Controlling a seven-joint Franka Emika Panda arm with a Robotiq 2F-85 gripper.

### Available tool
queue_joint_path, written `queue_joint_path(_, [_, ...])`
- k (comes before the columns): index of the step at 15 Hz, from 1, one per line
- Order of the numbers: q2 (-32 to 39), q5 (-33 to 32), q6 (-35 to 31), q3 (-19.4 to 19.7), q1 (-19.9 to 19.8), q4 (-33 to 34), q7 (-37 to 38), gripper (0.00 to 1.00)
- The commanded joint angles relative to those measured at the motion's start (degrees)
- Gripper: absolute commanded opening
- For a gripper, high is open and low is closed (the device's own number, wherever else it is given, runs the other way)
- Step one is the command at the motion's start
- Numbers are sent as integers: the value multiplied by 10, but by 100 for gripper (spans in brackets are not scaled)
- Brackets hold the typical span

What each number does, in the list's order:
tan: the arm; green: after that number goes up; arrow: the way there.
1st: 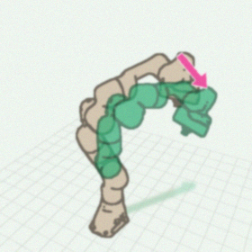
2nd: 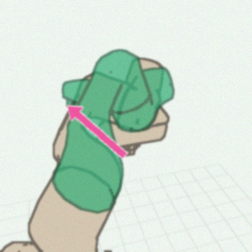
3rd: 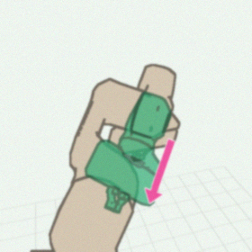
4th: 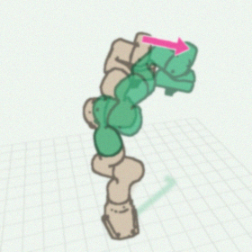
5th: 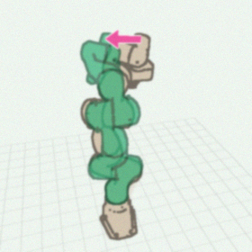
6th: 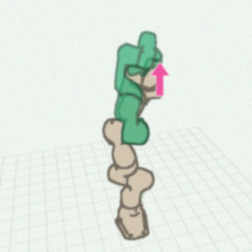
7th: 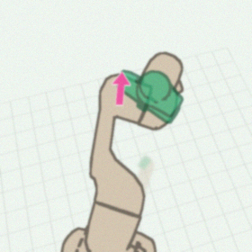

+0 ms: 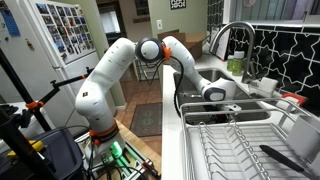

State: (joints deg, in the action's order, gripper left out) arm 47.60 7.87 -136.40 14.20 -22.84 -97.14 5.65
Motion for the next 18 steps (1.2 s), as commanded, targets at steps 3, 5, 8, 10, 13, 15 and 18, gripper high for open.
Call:
queue_joint_path(3, [18,2,29,2,-4,18,11,73])
queue_joint_path(5, [18,1,32,3,-4,19,11,68])
queue_joint_path(8, [14,1,35,2,-2,18,9,47])
queue_joint_path(10, [10,2,38,0,-3,17,5,43])
queue_joint_path(13, [1,1,39,2,-1,10,7,39])
queue_joint_path(15, [-8,2,35,4,0,2,10,39])
queue_joint_path(18, [-21,3,28,4,1,-8,9,39])
